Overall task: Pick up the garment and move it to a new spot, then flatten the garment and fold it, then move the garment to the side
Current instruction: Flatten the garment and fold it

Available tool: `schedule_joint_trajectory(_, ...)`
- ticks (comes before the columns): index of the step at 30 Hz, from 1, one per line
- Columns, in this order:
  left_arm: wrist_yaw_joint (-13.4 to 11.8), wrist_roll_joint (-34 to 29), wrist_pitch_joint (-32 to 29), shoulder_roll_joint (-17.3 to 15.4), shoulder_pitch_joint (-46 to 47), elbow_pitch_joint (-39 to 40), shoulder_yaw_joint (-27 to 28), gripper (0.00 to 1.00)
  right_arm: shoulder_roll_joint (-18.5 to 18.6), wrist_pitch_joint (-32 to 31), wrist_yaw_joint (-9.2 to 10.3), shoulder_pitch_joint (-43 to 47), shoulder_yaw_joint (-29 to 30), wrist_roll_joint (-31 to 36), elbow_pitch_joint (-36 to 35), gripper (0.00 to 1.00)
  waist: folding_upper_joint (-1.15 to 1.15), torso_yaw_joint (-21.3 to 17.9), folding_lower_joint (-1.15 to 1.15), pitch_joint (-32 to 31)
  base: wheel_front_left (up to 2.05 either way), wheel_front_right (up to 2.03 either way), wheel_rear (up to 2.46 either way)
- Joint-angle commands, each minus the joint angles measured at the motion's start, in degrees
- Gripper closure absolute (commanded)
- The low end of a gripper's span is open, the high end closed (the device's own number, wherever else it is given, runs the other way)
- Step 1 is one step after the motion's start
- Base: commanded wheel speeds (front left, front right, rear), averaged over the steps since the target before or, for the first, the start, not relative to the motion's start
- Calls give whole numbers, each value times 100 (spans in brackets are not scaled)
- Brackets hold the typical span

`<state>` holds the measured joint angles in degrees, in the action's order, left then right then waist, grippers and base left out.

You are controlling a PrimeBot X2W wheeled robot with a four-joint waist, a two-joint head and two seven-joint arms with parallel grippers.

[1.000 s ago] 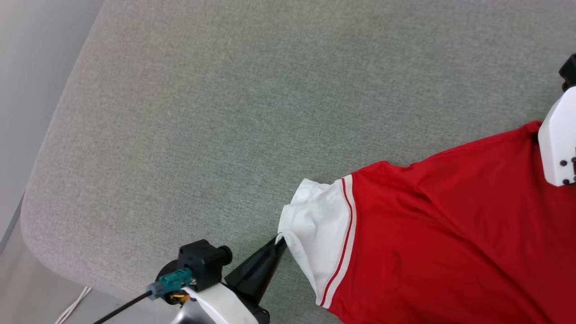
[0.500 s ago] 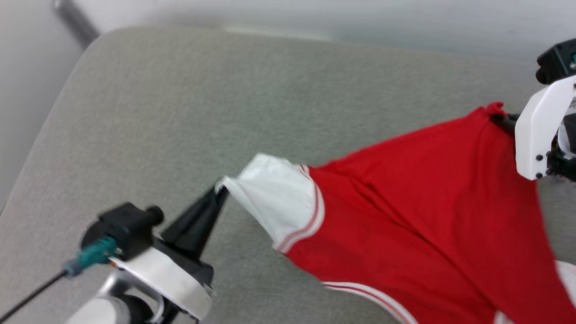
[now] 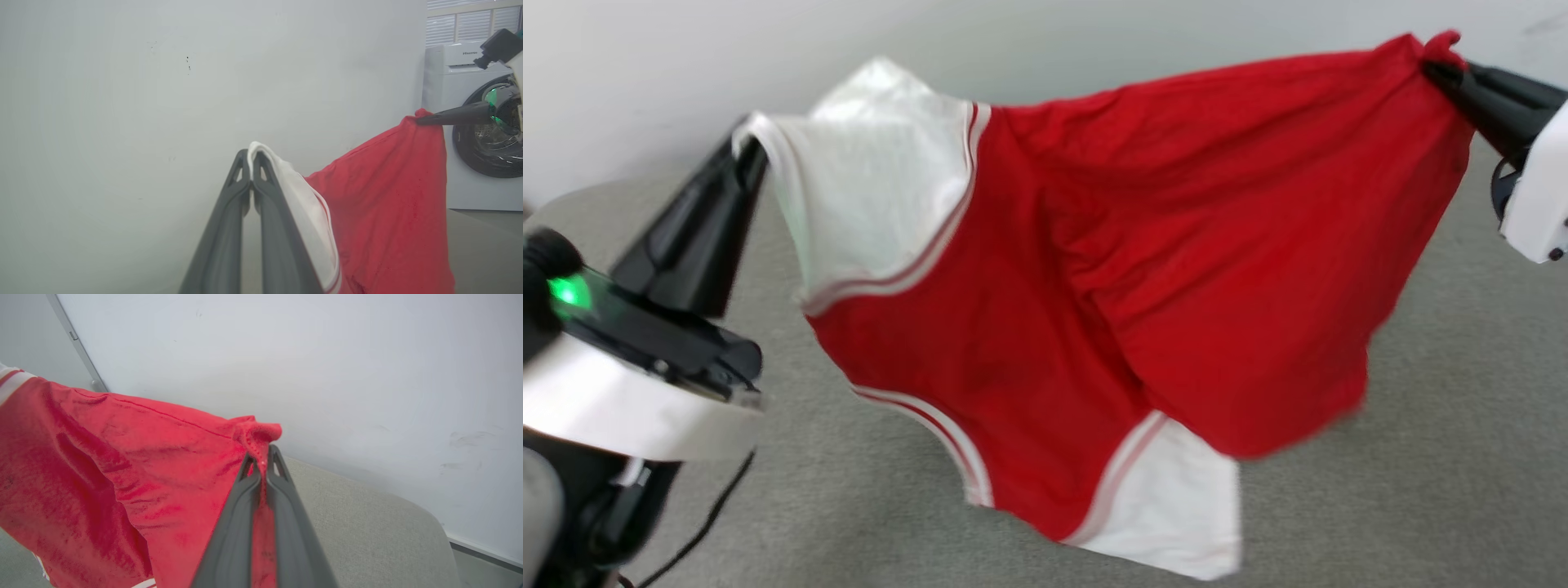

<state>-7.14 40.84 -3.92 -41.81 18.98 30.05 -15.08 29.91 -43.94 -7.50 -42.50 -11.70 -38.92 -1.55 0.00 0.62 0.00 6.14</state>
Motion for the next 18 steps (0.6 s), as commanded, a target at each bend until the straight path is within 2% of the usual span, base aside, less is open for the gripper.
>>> schedule_joint_trajectory(1,-18,26,-32,-46,180,73,92,100,-37,56,2,-66,67,-44,-154,100,0,-254,0,-93,0,0,0)
schedule_joint_trajectory(13,104,-57,-145,-238,1420,300,431,100,-87,410,2,9,547,134,-1274,100,0,-704,0,193,0,0,0)
schedule_joint_trajectory(18,205,-356,-190,-428,2100,212,489,100,-124,621,2,-137,718,313,-1513,100,0,-791,0,476,0,0,0)
